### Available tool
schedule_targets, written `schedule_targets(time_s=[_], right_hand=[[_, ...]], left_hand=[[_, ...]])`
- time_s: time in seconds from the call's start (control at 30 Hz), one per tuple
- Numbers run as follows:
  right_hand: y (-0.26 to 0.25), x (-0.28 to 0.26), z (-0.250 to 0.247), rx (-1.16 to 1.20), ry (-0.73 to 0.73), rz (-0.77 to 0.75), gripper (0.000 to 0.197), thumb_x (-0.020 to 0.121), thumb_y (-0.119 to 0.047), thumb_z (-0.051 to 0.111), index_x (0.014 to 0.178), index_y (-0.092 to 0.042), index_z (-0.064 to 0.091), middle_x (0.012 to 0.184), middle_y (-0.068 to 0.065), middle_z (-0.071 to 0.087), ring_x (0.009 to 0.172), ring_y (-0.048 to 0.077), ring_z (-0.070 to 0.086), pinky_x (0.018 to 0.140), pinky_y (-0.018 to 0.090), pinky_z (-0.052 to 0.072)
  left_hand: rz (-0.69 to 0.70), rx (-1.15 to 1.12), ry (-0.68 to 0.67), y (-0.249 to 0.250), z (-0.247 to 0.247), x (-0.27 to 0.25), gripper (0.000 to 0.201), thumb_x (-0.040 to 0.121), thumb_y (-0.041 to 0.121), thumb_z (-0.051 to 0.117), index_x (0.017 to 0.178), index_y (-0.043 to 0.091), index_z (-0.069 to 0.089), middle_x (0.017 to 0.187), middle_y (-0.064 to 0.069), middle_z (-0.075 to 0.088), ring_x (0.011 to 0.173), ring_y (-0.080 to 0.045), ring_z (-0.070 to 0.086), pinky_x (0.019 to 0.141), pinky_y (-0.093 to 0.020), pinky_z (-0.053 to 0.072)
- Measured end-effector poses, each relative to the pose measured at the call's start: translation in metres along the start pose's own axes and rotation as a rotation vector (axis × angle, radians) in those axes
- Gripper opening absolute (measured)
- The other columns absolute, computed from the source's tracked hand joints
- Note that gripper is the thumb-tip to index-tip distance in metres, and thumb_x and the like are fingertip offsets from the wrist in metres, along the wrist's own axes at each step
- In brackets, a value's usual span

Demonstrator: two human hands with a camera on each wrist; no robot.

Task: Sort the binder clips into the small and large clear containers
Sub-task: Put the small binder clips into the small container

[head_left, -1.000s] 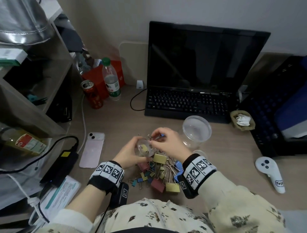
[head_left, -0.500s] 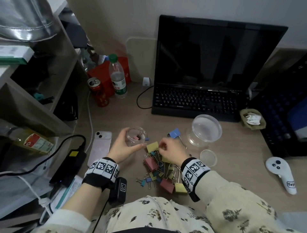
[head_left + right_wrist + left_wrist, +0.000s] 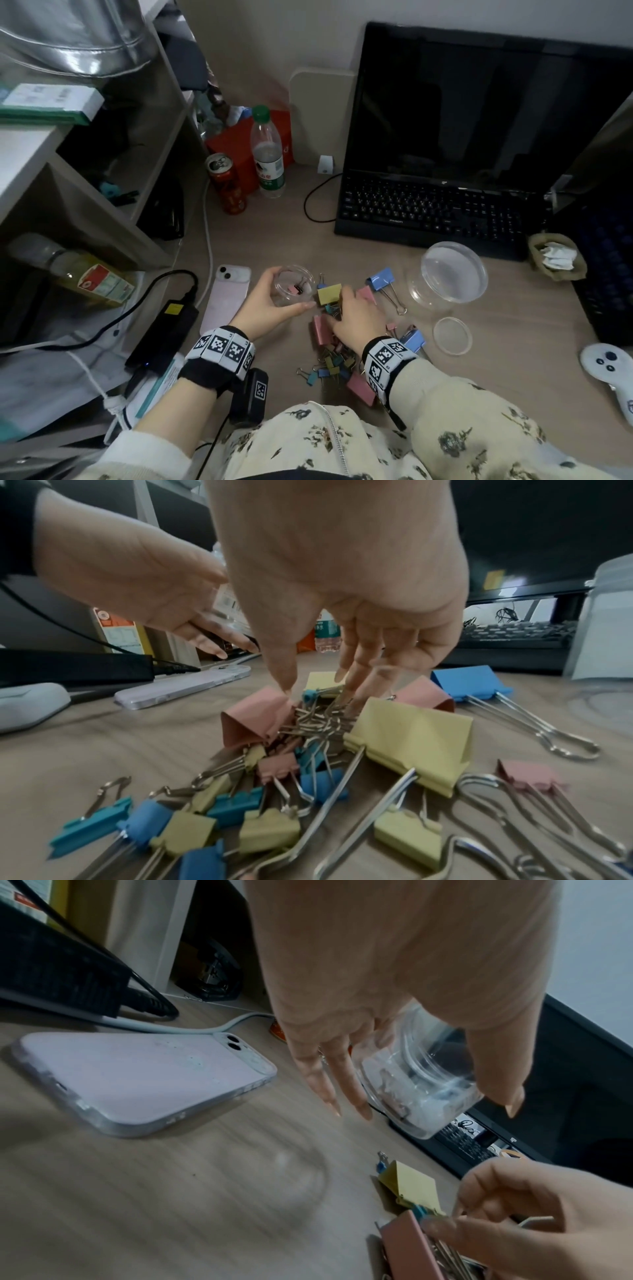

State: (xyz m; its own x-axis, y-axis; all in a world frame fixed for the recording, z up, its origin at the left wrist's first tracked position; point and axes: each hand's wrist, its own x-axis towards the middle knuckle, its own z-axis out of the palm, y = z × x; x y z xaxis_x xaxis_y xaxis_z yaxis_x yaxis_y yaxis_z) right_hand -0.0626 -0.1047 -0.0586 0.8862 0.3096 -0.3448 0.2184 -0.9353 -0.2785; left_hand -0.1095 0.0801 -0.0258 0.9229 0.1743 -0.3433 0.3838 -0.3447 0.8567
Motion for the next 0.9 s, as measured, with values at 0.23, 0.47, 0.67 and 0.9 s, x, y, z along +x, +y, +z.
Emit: schedule_targets(time_s=[0.23, 0.47, 0.67, 0.9], right_hand=[[-0.004, 0.006, 0.000, -0.197, 0.029, -0.061, 0.051, 0.094, -0.041, 0.053, 0.135, -0.015, 0.038, 0.109, 0.005, 0.065, 0.097, 0.024, 0.065, 0.067, 0.031, 0.041], [0.000, 0.005, 0.000, -0.207, -0.023, -0.052, 0.034, 0.093, -0.028, 0.053, 0.122, -0.011, 0.046, 0.097, 0.006, 0.067, 0.089, 0.026, 0.066, 0.066, 0.031, 0.048], [0.010, -0.003, -0.010, 0.007, 0.030, 0.032, 0.026, 0.088, -0.032, 0.056, 0.107, -0.016, 0.054, 0.095, 0.002, 0.063, 0.088, 0.023, 0.062, 0.074, 0.032, 0.051], [0.008, -0.005, -0.036, 0.471, 0.115, 0.081, 0.015, 0.083, -0.032, 0.063, 0.089, -0.020, 0.056, 0.078, -0.006, 0.063, 0.073, 0.013, 0.062, 0.071, 0.037, 0.057]], left_hand=[[-0.023, -0.011, -0.029, -0.009, -0.002, -0.001, 0.100, 0.055, 0.056, 0.085, 0.138, 0.023, 0.038, 0.134, 0.010, 0.050, 0.123, -0.006, 0.049, 0.109, -0.034, 0.039], [-0.013, -0.025, -0.046, -0.011, 0.000, -0.002, 0.100, 0.056, 0.053, 0.085, 0.138, 0.021, 0.038, 0.135, 0.008, 0.049, 0.122, -0.006, 0.049, 0.107, -0.030, 0.039], [-0.027, -0.032, -0.062, -0.014, 0.004, 0.000, 0.096, 0.060, 0.044, 0.086, 0.139, 0.020, 0.037, 0.133, 0.009, 0.049, 0.121, -0.006, 0.048, 0.104, -0.026, 0.037], [-0.077, -0.033, -0.108, -0.027, 0.014, 0.004, 0.109, 0.041, 0.065, 0.084, 0.133, 0.026, 0.041, 0.129, 0.008, 0.054, 0.114, -0.009, 0.055, 0.102, -0.033, 0.043]])
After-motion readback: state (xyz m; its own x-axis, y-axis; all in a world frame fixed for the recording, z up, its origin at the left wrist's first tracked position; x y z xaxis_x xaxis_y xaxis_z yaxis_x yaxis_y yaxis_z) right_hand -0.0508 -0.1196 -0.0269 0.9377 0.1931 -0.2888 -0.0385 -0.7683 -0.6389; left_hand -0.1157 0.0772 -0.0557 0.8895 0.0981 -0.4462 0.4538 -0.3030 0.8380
